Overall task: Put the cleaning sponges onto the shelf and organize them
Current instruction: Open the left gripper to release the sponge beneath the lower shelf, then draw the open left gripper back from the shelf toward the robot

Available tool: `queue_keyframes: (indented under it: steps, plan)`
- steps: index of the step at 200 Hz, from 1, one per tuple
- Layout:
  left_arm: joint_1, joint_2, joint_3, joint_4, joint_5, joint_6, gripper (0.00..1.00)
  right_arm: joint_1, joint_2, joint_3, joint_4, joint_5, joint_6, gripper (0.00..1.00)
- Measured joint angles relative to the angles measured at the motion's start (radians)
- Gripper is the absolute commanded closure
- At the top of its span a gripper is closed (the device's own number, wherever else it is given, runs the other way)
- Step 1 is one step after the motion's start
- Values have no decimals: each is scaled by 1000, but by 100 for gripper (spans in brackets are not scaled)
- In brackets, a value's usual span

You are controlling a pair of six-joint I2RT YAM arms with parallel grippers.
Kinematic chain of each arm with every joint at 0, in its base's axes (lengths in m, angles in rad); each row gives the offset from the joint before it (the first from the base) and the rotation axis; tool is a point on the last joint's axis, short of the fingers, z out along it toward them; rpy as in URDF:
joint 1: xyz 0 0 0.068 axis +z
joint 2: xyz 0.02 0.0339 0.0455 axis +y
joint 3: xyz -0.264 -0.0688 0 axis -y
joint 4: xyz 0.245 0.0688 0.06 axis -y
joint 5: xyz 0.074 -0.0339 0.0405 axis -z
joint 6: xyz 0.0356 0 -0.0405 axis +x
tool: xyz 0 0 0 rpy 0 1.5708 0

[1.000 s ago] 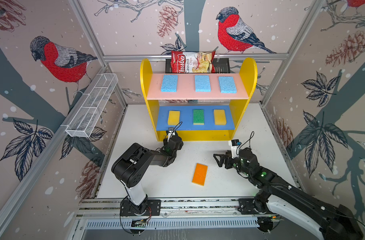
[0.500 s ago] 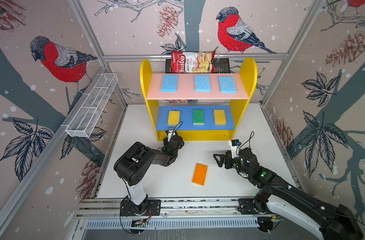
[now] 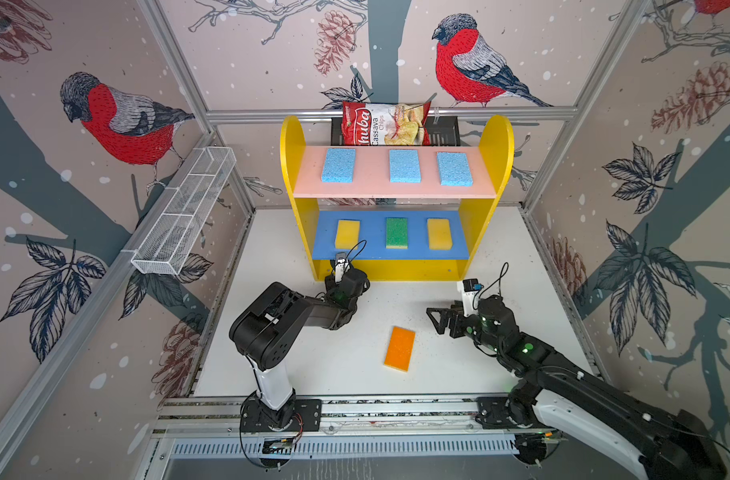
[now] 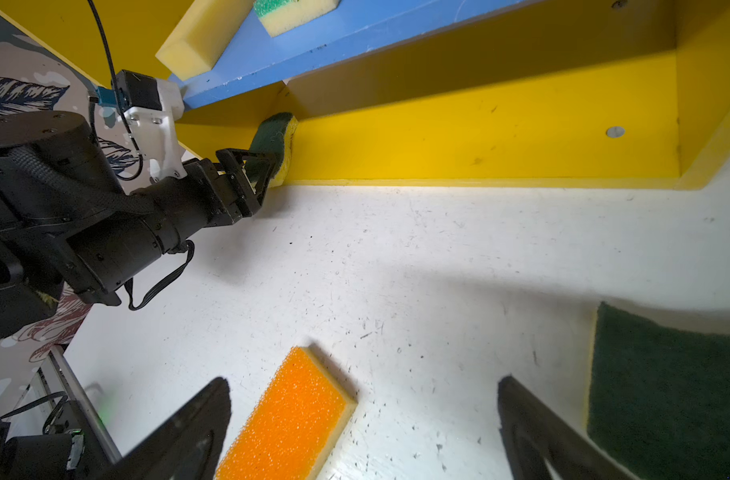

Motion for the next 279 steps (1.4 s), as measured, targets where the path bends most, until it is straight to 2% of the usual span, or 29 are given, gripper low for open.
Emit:
queue_keyframes:
  steps: [117,192,233,247,264,279]
  plan:
    - [-10,-170,-35,-132,60,4,18,4,-90,14,-42,18,3,0]
    - [-24,-348,-113,-192,106,-9,22,12,-121,31,-80,29,6,0]
    - [-27,-519,-228,-199,188,-60,33,17,-123,38,-99,37,7,0]
    - [-27,-573,-270,-194,230,-83,42,18,-123,41,-107,37,10,0]
    - [-27,-635,-330,-181,281,-122,57,20,-123,43,-114,37,23,1]
    - [-26,-688,-390,-151,325,-144,59,23,-123,43,-115,36,26,0]
